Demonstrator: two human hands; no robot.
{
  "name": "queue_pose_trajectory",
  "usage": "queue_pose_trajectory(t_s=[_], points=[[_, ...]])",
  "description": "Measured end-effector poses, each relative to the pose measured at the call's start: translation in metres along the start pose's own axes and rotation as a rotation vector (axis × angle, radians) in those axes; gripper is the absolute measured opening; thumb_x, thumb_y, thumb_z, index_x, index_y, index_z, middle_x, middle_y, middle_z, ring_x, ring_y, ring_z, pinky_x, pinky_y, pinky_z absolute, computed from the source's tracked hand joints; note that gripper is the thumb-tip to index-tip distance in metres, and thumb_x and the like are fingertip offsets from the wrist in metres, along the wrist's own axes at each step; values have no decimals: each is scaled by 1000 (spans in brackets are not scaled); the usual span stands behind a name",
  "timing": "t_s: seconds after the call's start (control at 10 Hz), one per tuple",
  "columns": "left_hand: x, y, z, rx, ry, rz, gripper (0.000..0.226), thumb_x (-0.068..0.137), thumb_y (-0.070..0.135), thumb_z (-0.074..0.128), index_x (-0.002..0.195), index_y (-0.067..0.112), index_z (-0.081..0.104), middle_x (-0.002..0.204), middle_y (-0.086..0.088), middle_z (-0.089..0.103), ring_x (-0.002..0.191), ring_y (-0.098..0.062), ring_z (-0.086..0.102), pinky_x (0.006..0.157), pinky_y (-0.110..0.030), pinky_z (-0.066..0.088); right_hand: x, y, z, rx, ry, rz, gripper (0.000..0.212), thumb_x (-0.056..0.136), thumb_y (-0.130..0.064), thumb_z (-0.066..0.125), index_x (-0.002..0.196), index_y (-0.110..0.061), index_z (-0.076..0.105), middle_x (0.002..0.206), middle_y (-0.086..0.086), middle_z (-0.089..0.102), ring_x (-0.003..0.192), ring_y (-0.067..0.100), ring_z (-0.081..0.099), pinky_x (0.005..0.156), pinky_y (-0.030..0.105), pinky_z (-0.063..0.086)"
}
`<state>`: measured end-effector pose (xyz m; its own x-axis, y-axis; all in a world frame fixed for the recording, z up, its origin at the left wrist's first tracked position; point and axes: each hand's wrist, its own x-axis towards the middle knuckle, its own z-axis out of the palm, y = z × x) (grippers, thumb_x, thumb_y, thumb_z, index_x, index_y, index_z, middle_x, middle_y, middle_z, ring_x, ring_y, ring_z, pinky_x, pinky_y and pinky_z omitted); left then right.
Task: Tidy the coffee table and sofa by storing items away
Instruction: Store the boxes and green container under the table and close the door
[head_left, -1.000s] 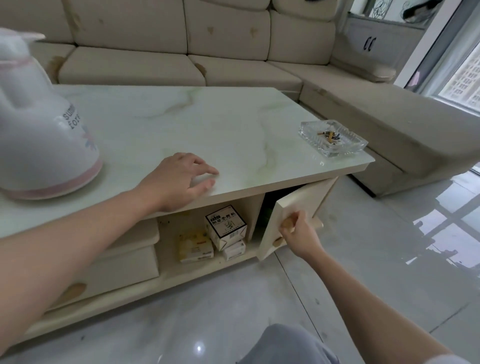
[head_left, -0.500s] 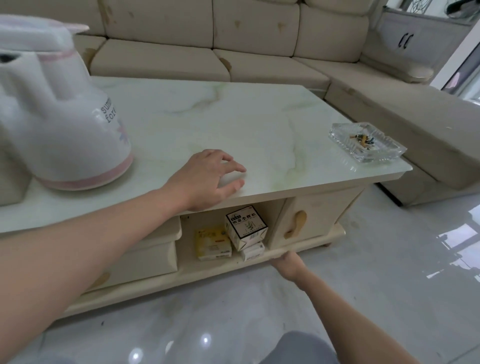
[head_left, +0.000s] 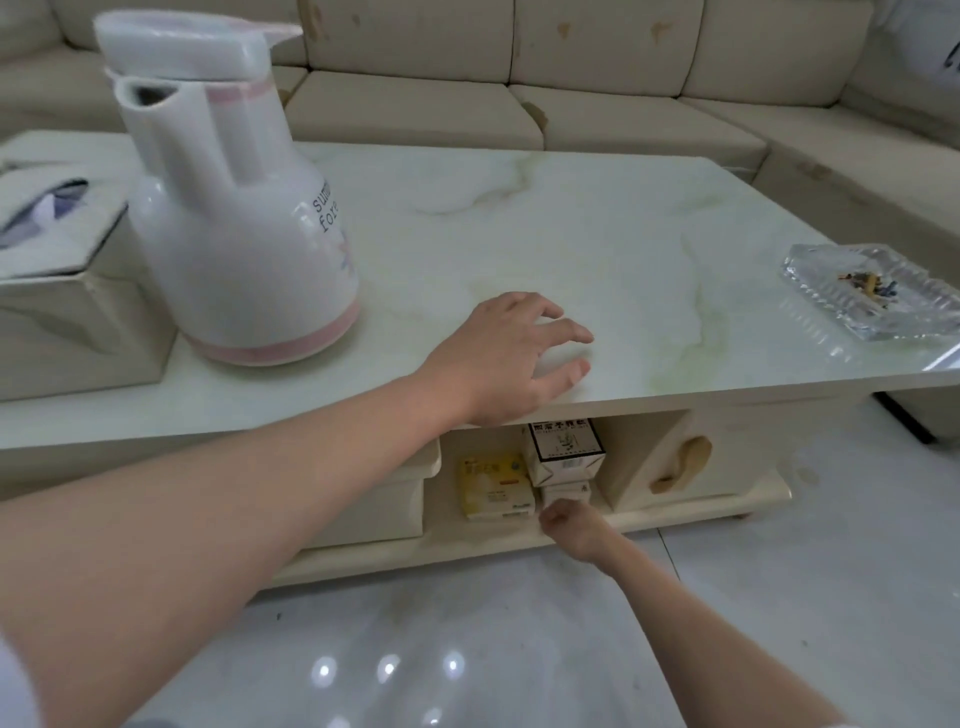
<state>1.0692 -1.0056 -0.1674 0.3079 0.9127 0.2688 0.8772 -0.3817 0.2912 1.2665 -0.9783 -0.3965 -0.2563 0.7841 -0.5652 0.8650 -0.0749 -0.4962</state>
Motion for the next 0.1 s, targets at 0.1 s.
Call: queue_pose_trajectory(t_s=[0.1], points=[[-1, 2, -5, 9, -45, -7, 45, 97, 58, 33, 135, 42, 52, 144, 5, 47, 139, -18, 33, 118, -39, 21, -17, -1, -14, 70, 36, 19, 30, 97, -28, 50, 116, -9, 63, 118, 8, 61, 103, 23, 58, 82, 28, 44]])
